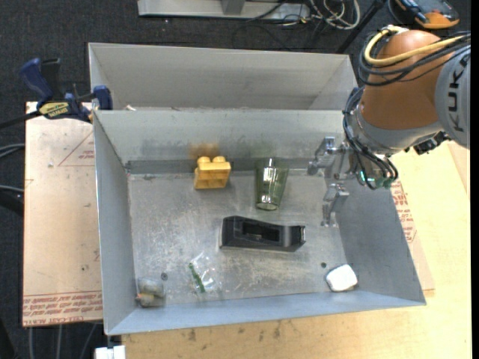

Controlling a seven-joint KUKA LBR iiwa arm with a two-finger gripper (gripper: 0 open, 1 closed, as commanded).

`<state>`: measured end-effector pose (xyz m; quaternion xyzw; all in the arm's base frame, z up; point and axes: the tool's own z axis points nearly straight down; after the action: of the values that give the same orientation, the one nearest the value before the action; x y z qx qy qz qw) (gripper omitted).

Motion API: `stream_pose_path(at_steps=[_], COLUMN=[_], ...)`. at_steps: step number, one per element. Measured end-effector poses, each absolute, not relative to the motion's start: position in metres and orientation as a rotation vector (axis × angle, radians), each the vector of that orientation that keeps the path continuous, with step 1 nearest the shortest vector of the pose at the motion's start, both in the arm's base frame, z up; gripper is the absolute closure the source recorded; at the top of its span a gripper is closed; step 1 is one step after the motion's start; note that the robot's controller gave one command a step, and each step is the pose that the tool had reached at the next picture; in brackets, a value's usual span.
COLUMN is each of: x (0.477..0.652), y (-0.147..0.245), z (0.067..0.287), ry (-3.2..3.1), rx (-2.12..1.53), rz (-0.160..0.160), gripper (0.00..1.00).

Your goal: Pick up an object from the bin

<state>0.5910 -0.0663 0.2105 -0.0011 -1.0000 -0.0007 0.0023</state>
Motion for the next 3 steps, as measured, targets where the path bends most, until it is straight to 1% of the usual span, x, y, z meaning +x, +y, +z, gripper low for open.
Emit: stream_pose_path(at_steps=[1,2,3], x=[0.593,0.569,0.587], y=[-0.066,-0.057,-0.039], z=[0.214,0.180,0.127], ry=[-3.144,-3.147,-3.133], rx=[-0.001,0.106,0.282], rz=[-0.001,0.000,0.000], gripper=[0.00,0.00,0.00])
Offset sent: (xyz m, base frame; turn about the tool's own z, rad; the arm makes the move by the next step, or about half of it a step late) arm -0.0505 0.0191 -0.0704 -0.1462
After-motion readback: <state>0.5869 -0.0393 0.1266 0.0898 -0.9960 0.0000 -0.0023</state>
